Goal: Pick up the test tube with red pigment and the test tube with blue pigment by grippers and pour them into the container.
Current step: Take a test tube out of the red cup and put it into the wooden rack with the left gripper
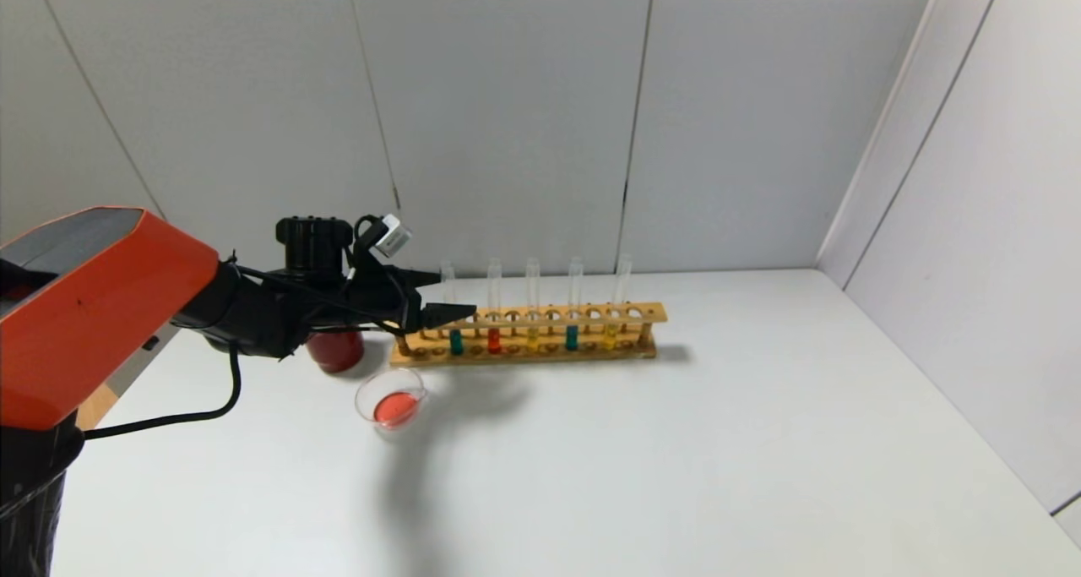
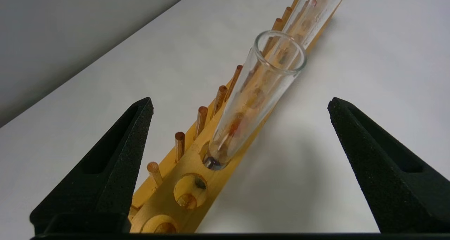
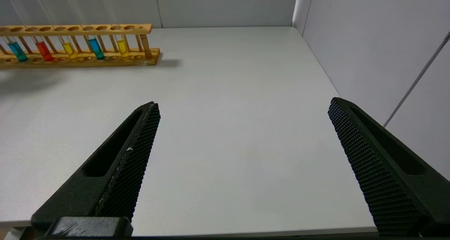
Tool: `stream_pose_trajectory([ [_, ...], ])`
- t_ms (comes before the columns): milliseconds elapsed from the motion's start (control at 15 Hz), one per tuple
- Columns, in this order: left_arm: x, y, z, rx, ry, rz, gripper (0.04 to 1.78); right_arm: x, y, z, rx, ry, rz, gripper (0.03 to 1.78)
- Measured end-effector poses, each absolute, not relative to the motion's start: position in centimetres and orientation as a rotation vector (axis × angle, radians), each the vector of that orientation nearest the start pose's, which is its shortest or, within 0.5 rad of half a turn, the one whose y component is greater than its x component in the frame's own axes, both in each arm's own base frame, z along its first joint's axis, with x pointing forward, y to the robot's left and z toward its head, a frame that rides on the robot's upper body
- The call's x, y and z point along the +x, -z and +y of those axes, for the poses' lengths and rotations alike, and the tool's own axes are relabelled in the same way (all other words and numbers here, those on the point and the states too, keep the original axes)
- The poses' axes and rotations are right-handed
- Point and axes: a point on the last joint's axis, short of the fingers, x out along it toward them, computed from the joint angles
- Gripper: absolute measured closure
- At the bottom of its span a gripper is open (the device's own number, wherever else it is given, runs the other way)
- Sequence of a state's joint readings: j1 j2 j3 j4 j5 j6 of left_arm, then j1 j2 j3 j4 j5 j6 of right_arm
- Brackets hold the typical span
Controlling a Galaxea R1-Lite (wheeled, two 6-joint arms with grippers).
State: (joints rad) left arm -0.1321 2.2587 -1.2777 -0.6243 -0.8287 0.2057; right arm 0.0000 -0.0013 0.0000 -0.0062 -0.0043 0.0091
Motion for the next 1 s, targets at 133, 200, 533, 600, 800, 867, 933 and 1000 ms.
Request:
stream_pose_trajectory([
  [133, 43.9, -9.4, -7.5, 0.067, 0.953, 0.247, 0.07, -2.3, -7.6, 0.0, 0.009, 0.005, -0.007, 0.06],
  [200, 44.1, -9.2, -7.5, 0.066, 0.948, 0.250, 0.07, -2.3, -7.6, 0.0, 0.009, 0.005, -0.007, 0.06],
  [533, 44.2, -8.9, -8.0, 0.064, 0.957, 0.258, 0.34, -2.3, -7.6, 0.0, 0.009, 0.004, -0.007, 0.06],
  [600, 44.1, -8.9, -8.2, 0.065, 0.962, 0.258, 0.47, -2.3, -7.6, 0.0, 0.009, 0.005, -0.007, 0.06],
  [800, 44.0, -8.8, -8.7, 0.066, 0.973, 0.258, 1.00, -2.3, -7.6, 0.0, 0.009, 0.005, -0.007, 0.06],
  [867, 44.0, -8.8, -8.8, 0.067, 0.975, 0.258, 1.19, -2.3, -7.6, 0.0, 0.009, 0.005, -0.007, 0.06],
  [933, 44.0, -8.8, -8.8, 0.067, 0.976, 0.257, 1.34, -2.3, -7.6, 0.0, 0.009, 0.005, -0.007, 0.06],
  [1000, 44.0, -8.9, -8.8, 0.069, 0.973, 0.254, 1.44, -2.3, -7.6, 0.0, 0.009, 0.005, -0.007, 0.06],
])
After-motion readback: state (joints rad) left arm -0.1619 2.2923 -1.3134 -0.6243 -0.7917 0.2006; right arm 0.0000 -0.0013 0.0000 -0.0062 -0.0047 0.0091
